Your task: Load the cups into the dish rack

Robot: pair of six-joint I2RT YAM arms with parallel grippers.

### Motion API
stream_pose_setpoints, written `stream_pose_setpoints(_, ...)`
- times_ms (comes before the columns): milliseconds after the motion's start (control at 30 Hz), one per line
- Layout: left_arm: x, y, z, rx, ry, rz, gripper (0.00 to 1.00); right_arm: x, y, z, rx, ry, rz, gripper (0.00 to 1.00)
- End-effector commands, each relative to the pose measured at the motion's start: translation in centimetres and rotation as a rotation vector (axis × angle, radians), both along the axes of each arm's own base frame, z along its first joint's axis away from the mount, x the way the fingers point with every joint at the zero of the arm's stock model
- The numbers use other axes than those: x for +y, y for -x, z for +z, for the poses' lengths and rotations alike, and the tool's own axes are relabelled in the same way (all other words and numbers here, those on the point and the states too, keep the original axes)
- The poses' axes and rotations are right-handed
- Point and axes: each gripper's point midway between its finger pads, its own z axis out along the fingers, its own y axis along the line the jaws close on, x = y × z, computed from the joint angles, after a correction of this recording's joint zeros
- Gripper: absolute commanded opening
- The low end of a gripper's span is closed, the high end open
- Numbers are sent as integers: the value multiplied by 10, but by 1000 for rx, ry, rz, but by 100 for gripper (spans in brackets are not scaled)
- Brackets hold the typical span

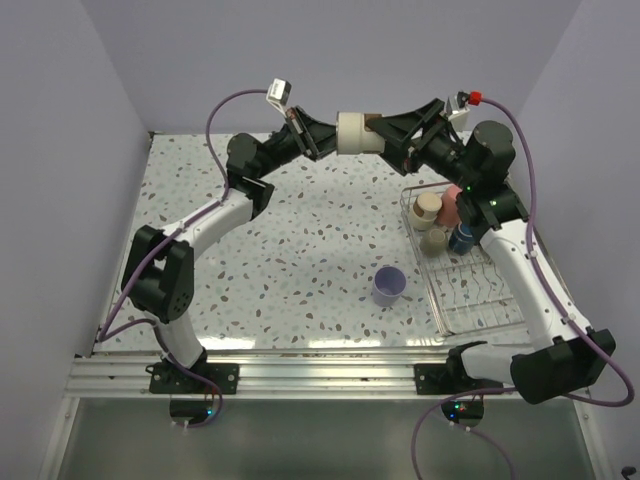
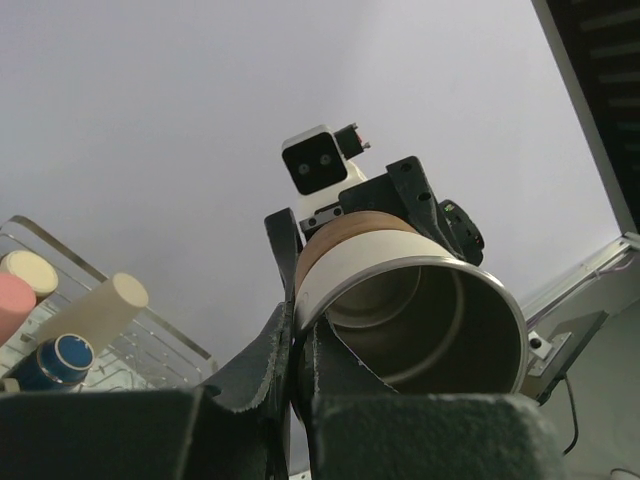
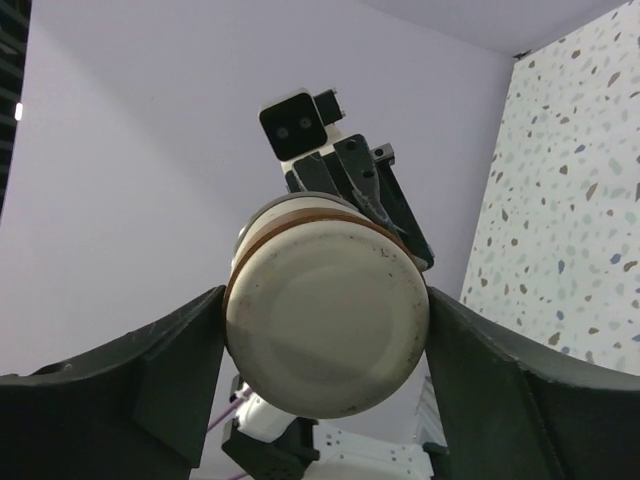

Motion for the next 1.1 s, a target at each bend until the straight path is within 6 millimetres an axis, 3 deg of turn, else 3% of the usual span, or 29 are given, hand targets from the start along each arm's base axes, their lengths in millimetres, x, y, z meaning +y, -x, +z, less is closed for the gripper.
stream_pose_setpoints(0,3,8,28,-93,54,12,0,0,3,20,-54,-14,1,62)
stream_pose_setpoints(100,2,10,27,-94,50,8,0,-2,3,20,-51,-7,-17,37)
stream_pose_setpoints(133,2,9,25,-93,46,8,0,-3,3,15,-41,15,-24,15)
stream_pose_setpoints(167,3,10,24,-95,42,8,0,-5,3,13,-36,28,-37,3)
stream_pose_setpoints(200,1,13,22,-98,33,-6,3,-8,5,10,-18,46,-52,0)
stream_pose_setpoints(267,1,15,14,-98,3,-19,12,-13,7,8,-31,89,-76,0)
stream_pose_setpoints(300,1,14,9,-95,-22,-15,25,-23,11,11,-29,115,-111,0)
stream_pose_setpoints(367,3,19,2,-91,-61,-9,36,-36,15,10,-56,191,-153,0)
stream_pose_setpoints(400,2,16,-12,-83,-116,7,50,-51,19,10,-40,228,-201,0)
stream_pose_setpoints(500,7,19,-31,-71,-219,44,72,-83,31,-5,8,388,-289,0)
stream_pose_setpoints(533,7,17,-54,-50,-294,58,76,-100,31,-9,-5,482,-359,0)
stream_pose_setpoints(567,10,20,-57,-52,-319,75,79,-109,35,-12,6,538,-387,0)
stream_pose_setpoints(600,12,19,-81,-22,-396,84,84,-121,47,-19,32,638,-397,0)
stream_pose_setpoints(767,29,20,-134,28,-587,152,90,-189,81,-54,185,979,-568,0)
stream_pose_setpoints(833,36,19,-158,54,-673,179,90,-205,101,-79,279,1101,-548,0)
stream_pose_setpoints(900,42,18,-174,75,-728,202,90,-219,120,-105,384,1200,-526,0)
stream_pose_setpoints(1067,44,17,-193,98,-756,200,89,-227,151,-152,562,1288,-444,0)
